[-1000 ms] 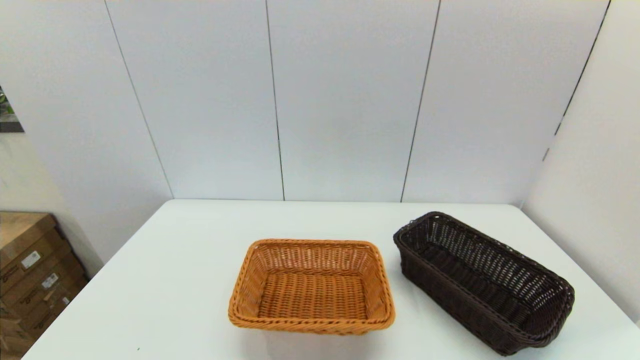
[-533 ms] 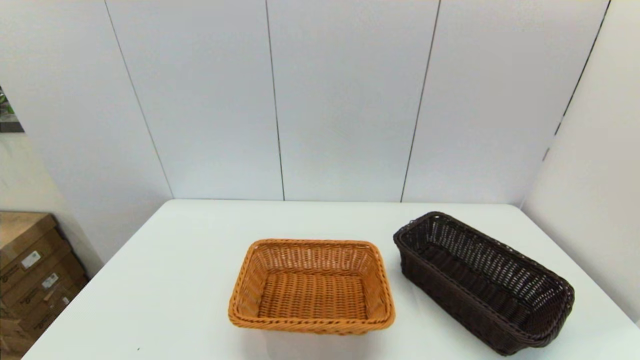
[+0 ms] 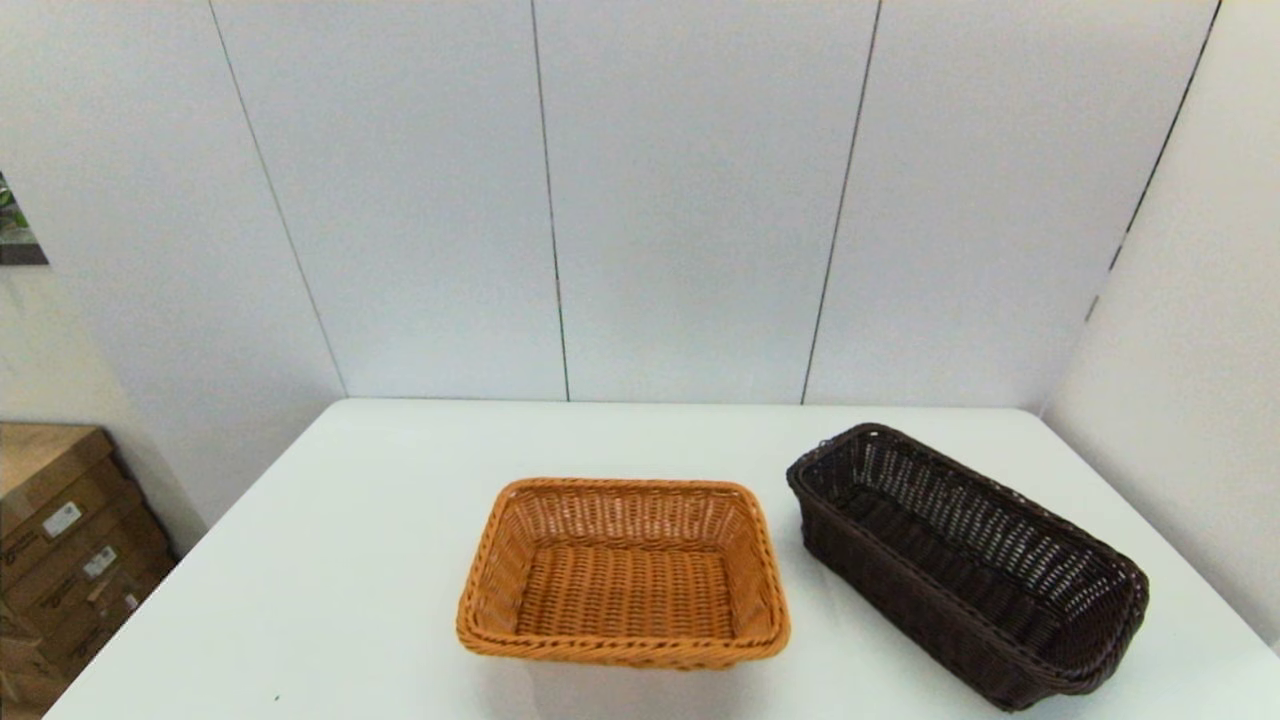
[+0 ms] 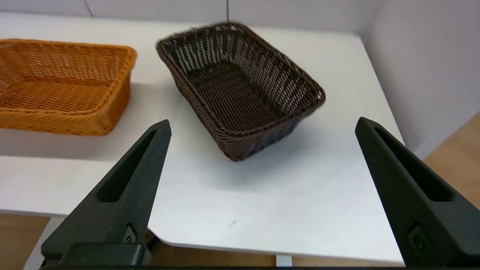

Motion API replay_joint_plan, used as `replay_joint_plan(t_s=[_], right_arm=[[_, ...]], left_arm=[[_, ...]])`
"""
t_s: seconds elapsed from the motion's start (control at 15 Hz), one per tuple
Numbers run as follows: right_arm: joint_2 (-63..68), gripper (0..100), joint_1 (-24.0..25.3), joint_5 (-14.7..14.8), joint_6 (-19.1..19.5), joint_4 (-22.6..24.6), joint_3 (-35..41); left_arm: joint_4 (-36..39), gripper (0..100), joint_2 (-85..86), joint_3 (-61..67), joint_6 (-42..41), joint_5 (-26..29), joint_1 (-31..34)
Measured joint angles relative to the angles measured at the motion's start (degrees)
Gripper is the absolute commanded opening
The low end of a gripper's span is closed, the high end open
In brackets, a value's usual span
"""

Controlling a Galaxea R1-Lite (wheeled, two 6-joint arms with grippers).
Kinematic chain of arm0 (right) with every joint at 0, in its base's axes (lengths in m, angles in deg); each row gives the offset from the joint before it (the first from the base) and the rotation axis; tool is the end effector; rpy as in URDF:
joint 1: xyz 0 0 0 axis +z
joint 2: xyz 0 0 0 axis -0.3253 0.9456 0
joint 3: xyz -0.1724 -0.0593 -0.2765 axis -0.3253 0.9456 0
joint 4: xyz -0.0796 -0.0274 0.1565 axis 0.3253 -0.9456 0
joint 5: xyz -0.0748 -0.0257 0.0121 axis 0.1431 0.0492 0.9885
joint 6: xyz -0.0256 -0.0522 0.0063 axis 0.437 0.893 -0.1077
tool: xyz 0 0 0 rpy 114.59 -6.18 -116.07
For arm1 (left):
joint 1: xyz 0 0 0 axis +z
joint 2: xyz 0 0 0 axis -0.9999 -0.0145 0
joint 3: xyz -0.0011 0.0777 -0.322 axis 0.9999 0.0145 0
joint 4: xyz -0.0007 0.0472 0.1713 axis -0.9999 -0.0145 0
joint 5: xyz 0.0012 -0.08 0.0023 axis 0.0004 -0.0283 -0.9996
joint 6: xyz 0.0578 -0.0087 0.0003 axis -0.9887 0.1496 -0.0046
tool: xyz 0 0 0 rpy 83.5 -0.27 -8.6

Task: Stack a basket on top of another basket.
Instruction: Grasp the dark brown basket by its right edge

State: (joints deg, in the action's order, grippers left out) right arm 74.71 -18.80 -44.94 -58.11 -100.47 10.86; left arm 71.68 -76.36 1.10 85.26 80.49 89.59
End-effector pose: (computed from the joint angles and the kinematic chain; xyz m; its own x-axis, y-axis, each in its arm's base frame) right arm -0.0313 0.0003 0.1637 0.9670 0.0088 -0.2545 -0.0139 0.9997 -0.0182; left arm -0.0361 -0.0001 0.0729 0.9973 0.0087 -0.0726 -0.0089 1.0000 -0.0027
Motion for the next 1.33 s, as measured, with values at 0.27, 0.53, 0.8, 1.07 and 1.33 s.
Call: replay_joint_plan(t_s=[0.27, 0.53, 0.8, 1.07, 1.33], right_arm=[[11.76, 100, -0.21, 4.73, -3.17, -0.94, -4.57], [21.72, 100, -5.61, 7.24, -3.90, -8.29, -11.69], [28.48, 100, -11.64, 8.46, -9.06, -11.74, -15.04], [34.27, 100, -12.06, 9.12, -14.93, -11.58, -16.35], [38.18, 100, -11.70, 9.31, -20.22, -11.67, -16.68]], left_arm=[[0.00, 100, 0.00, 0.00, 0.00, 0.00, 0.00], [0.00, 100, 0.00, 0.02, -0.02, 0.00, 0.00], [0.00, 100, 0.00, 0.00, 0.00, 0.00, 0.00], [0.00, 100, 0.00, 0.02, 0.00, 0.00, 0.00], [0.00, 100, 0.00, 0.02, -0.02, 0.02, 0.00]])
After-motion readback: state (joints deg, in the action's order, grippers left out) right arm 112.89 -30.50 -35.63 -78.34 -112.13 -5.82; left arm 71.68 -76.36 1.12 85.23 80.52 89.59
